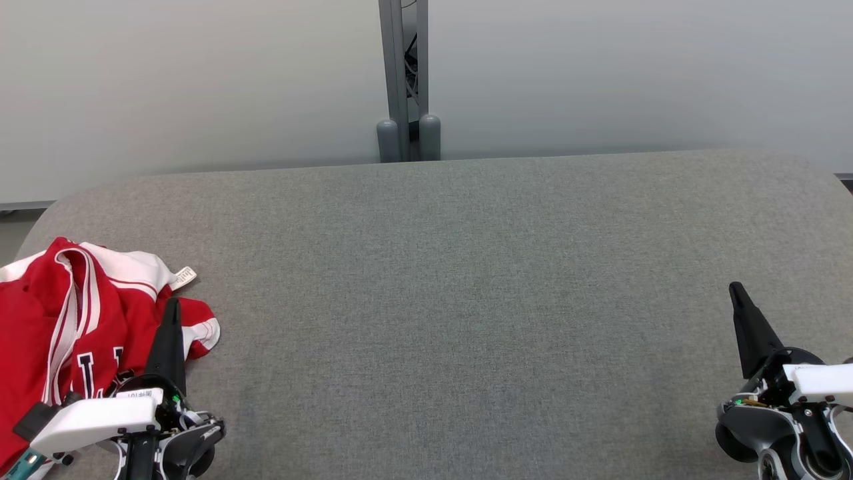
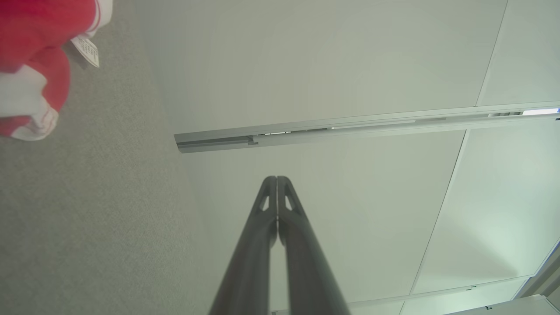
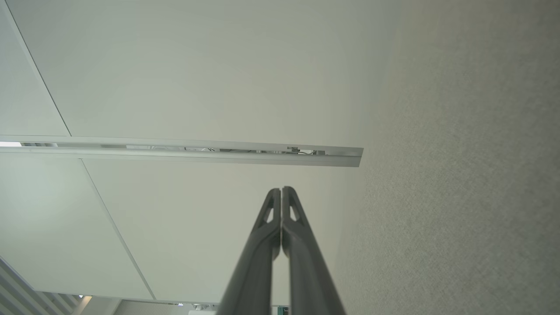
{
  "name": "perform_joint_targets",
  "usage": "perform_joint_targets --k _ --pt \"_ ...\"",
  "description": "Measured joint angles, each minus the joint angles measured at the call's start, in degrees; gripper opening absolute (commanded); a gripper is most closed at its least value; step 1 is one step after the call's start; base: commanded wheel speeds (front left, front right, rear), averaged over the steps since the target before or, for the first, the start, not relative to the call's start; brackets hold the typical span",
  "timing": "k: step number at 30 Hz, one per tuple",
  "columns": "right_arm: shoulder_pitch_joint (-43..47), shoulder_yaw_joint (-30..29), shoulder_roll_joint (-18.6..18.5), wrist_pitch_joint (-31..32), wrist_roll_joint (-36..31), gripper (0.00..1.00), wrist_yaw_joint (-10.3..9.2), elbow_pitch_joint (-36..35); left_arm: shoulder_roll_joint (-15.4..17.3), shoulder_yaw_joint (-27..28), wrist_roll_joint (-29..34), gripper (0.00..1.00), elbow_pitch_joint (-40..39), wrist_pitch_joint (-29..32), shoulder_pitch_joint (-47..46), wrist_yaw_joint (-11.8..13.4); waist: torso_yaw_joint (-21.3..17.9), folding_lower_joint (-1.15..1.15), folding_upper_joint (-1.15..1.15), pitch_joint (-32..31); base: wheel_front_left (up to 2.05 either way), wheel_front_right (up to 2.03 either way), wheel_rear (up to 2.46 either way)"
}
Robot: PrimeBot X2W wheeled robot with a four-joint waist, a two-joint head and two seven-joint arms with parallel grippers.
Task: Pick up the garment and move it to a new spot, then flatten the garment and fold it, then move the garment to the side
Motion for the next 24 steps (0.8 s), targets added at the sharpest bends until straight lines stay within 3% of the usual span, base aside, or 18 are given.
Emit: perform_joint_targets --k 21,22,24 --pt "0.00 0.00 0.00 0.00 0.00 0.00 0.00 0.00 0.00 0.00 0.00 0.00 0.00 0.00 0.00 0.00 0.00 0.00 0.00 0.00 0.00 0.00 0.00" --pt "0.02 0.00 0.01 0.00 0.00 1.00 0.00 0.08 -0.01 -0.01 -0.01 1.00 0.08 -0.01 0.02 0.01 0.00 0.00 0.00 0.00 0.00 0.00 0.00" --pt "0.82 0.05 0.42 0.00 0.00 1.00 0.00 0.90 -0.31 -0.11 -0.03 1.00 0.92 -0.09 0.71 0.03 0.00 0.00 0.00 0.00 0.00 0.00 0.00"
